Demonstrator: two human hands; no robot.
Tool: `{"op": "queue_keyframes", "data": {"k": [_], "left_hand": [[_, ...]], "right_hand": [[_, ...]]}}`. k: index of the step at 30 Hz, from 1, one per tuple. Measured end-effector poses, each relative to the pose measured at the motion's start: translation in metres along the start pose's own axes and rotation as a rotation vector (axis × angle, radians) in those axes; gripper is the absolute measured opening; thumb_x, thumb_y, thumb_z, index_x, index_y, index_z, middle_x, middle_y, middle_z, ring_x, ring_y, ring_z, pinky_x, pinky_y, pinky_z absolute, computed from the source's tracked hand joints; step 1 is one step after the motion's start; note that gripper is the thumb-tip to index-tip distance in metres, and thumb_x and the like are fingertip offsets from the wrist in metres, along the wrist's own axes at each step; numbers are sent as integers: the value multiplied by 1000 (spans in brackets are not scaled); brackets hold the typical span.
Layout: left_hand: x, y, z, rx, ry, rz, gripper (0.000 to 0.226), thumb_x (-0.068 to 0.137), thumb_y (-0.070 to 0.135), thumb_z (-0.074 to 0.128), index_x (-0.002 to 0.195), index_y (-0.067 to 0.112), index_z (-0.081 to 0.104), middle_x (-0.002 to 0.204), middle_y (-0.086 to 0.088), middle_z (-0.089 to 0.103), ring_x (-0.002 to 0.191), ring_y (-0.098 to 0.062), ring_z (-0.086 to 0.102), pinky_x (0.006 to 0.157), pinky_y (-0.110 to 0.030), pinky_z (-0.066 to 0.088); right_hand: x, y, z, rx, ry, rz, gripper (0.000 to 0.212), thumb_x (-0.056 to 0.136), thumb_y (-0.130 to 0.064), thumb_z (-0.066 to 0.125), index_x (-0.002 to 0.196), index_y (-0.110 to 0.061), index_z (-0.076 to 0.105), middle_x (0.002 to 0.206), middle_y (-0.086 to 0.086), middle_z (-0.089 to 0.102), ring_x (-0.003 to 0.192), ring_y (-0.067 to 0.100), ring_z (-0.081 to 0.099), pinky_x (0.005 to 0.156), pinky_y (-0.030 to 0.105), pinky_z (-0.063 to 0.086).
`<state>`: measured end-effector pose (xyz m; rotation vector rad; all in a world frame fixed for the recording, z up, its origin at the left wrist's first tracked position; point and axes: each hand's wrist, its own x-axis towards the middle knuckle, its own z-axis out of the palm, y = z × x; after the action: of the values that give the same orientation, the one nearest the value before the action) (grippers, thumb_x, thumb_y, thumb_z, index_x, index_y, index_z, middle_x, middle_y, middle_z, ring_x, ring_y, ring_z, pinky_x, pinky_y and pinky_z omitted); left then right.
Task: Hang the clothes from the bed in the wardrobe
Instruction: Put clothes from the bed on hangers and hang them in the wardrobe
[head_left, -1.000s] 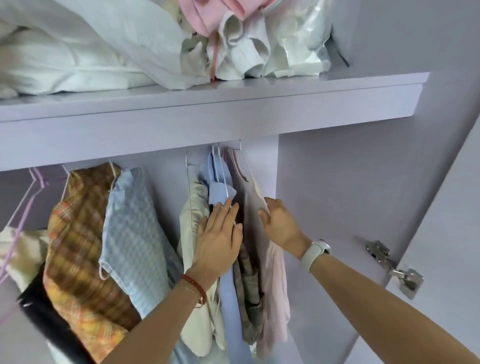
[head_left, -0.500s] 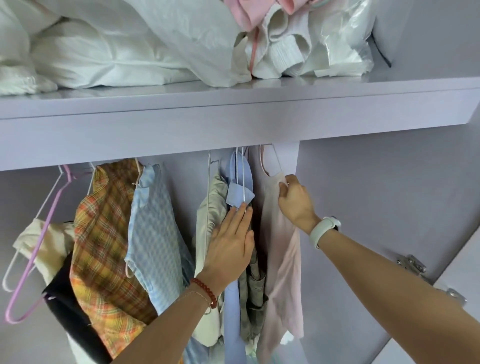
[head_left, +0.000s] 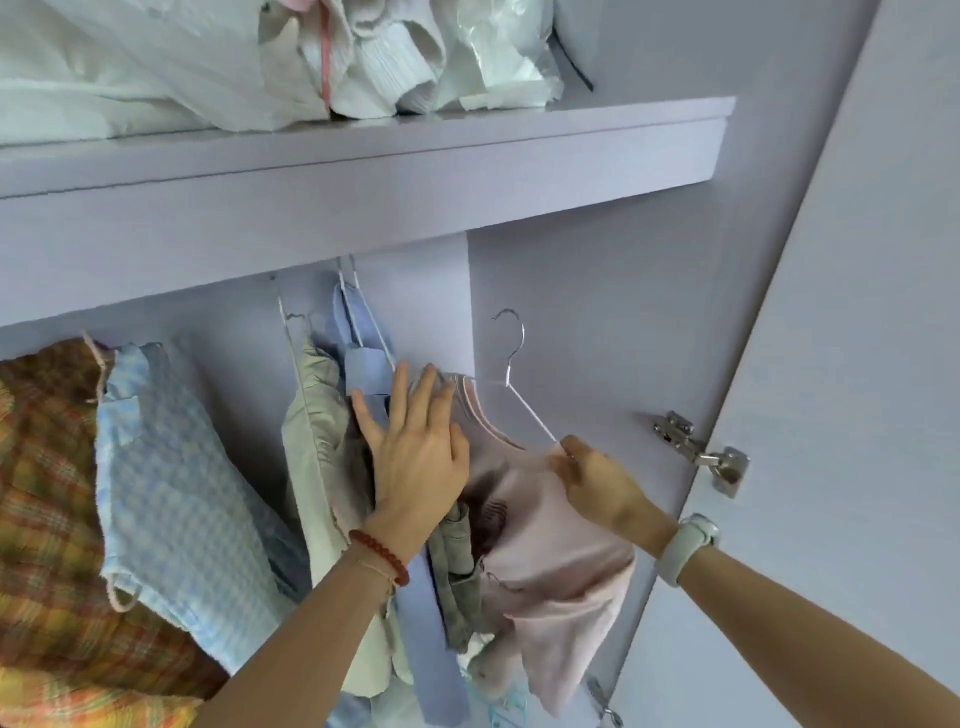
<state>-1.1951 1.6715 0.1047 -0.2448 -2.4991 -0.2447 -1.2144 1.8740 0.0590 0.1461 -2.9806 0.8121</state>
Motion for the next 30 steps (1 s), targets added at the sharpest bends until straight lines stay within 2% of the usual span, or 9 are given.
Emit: {"op": "queue_keyframes", "data": {"k": [4, 8, 12, 14, 17, 20, 24, 27, 30], "left_hand": [[-7, 48, 17, -87, 47, 211, 39, 74, 12, 57, 112, 4, 63, 124, -13, 59, 126, -32, 45, 105, -63, 18], [-31, 90, 43, -188, -73, 324, 50, 73, 8, 63, 121, -3, 55, 129, -19, 54, 127, -39, 43, 105, -61, 18], [-55, 131, 71, -418, -485, 333, 52, 91, 20, 52, 137, 2, 37, 146, -13, 34, 136, -29, 30, 110, -48, 23], [-75, 145, 88, -481, -673, 370, 46, 97, 29, 40, 139, 11, 34, 146, -6, 36, 134, -22, 32, 108, -38, 21], [-111, 159, 102, -632, -843, 516, 29, 98, 24, 40, 122, 13, 52, 121, -6, 61, 114, -26, 54, 97, -37, 36], [-139, 179, 104, -765, -981, 584, 18, 97, 24, 44, 99, 13, 58, 91, -6, 66, 90, -30, 60, 80, -39, 46], [-177, 222, 83, -963, -986, 649, 12, 92, 16, 54, 81, 12, 59, 63, 10, 57, 59, -1, 52, 60, -25, 39], [-206, 255, 59, -1132, -943, 635, 14, 89, 9, 57, 76, 12, 62, 58, 17, 55, 56, 6, 50, 54, -10, 34], [-222, 292, 39, -1242, -898, 614, 18, 89, 9, 56, 73, 18, 60, 60, 18, 56, 58, 4, 51, 55, -9, 34]], "right_hand": [[-56, 47, -7, -28, 128, 214, 18, 96, -29, 34, 99, -17, 47, 107, 16, 63, 101, 38, 56, 73, 37, 41], [-126, 85, -25, -123, 252, 326, 22, 91, -38, 39, 87, -22, 53, 92, 10, 67, 92, 36, 58, 67, 33, 37], [-200, 106, -43, -240, 309, 376, 24, 86, -40, 46, 80, -18, 55, 77, 9, 67, 81, 34, 58, 63, 31, 36], [-238, 111, -51, -269, 325, 399, 23, 83, -40, 49, 76, -19, 56, 68, 8, 65, 73, 35, 58, 58, 29, 33], [-297, 116, -56, -308, 411, 470, 21, 71, -37, 50, 67, -17, 57, 50, 9, 59, 54, 36, 55, 53, 25, 30], [-356, 119, -50, -305, 481, 611, 21, 72, -35, 54, 68, -15, 59, 49, 7, 58, 50, 34, 55, 50, 26, 34], [-431, 123, -46, -371, 647, 756, 9, 76, -15, 73, 75, -9, 65, 62, 6, 65, 57, 30, 62, 50, 29, 42], [-472, 124, -53, -435, 762, 822, 9, 73, -2, 73, 78, -6, 67, 67, 8, 66, 61, 31, 63, 58, 35, 46], [-501, 123, -60, -486, 835, 849, 10, 79, -11, 60, 82, -4, 67, 74, 8, 67, 68, 29, 64, 63, 40, 49]]}}
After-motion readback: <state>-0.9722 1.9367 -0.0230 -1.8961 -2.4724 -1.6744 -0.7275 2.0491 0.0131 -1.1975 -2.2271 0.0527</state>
